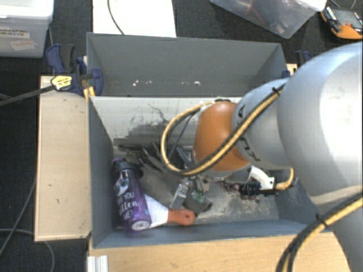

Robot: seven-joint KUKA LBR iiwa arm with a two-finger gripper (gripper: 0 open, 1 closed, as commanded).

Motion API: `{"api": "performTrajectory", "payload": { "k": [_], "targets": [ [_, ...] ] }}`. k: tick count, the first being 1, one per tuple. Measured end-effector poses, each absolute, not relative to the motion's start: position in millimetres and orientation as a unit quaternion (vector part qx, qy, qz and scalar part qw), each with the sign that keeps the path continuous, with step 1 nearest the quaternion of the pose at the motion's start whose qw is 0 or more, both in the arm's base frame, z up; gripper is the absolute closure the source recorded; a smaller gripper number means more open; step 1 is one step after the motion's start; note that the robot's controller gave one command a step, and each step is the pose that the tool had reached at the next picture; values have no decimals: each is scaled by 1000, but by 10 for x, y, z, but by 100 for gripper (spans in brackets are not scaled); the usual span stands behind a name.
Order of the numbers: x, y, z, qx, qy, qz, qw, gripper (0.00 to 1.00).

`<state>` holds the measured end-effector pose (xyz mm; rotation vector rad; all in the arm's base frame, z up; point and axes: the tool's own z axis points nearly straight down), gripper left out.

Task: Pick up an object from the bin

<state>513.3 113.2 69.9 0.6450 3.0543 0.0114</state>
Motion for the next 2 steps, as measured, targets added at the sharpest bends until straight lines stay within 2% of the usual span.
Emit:
{"api": "performTrajectory", "payload": {
  "k": [1, 2],
  "targets": [
    [4971, 1065, 707, 140, 990, 4, 6, 100],
    [4969, 1064, 707, 140, 990, 4, 6, 100]
  ]
}}
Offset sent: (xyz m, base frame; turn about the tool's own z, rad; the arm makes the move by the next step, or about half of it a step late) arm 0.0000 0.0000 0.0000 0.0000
